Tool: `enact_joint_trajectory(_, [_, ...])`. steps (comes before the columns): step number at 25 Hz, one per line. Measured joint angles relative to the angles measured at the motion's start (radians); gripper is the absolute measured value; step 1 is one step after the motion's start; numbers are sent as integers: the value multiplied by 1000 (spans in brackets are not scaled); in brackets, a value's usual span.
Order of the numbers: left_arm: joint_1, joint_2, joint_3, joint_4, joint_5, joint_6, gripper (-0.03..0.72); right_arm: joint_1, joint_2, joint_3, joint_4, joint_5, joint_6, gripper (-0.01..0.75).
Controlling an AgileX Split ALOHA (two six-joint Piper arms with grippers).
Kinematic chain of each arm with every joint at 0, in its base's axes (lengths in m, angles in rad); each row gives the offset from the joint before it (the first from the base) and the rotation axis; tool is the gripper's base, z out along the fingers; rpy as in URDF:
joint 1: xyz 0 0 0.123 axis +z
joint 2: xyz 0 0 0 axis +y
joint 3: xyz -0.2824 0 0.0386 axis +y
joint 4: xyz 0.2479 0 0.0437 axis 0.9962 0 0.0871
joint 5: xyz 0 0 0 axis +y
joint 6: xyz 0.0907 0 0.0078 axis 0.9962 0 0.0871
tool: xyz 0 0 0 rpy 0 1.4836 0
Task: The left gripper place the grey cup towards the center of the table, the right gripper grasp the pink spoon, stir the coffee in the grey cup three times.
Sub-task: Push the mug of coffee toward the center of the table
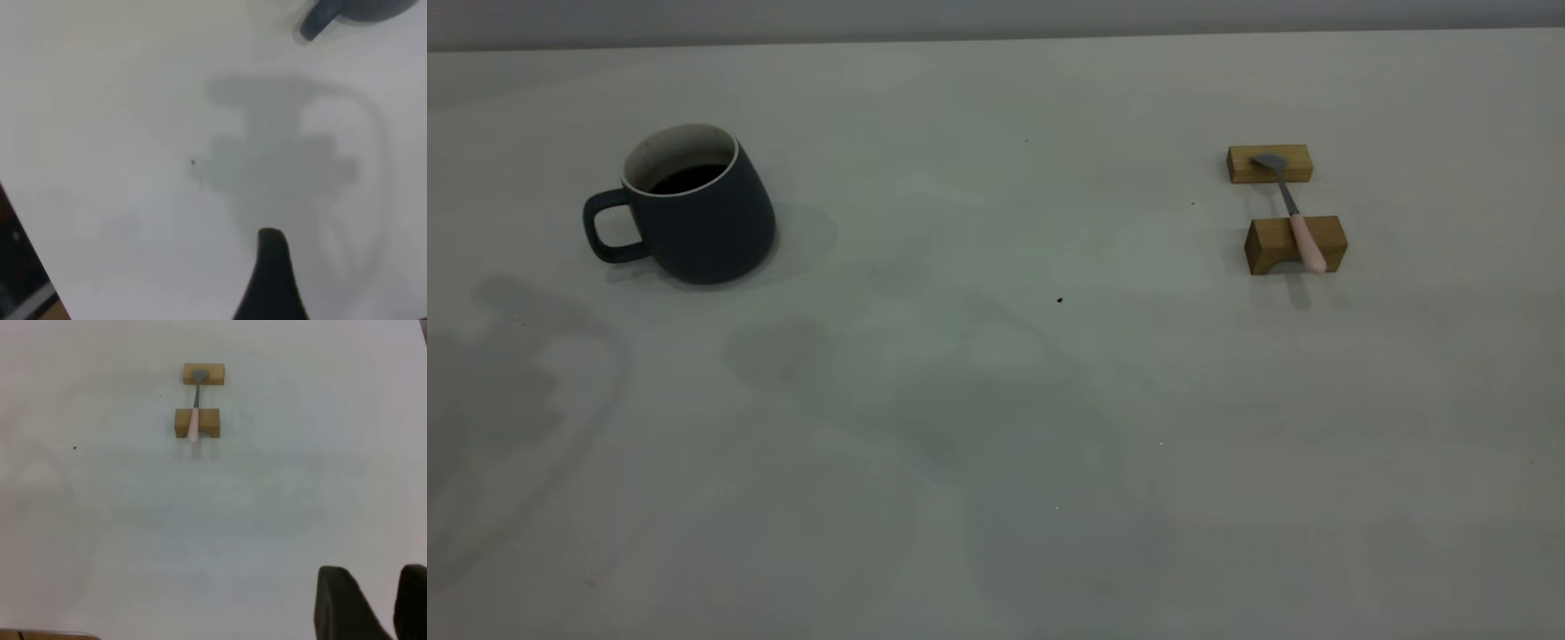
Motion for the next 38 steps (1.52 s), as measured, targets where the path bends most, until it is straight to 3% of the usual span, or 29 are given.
enact_joint_trajectory(16, [-79, 586, -356, 5, -8, 253, 656, 0, 0, 0, 1, 0, 0, 237])
enact_joint_trajectory(29, [-100, 770, -407, 50, -103, 312, 612, 0, 0, 0, 1, 0, 0, 237])
enact_joint_trajectory(33, [-100, 797, -407, 48, -147, 335, 537, 0, 0, 0, 1, 0, 0, 237])
enact_joint_trajectory(38, [-114, 803, -407, 54, -180, 367, 369, 0, 0, 0, 1, 0, 0, 237])
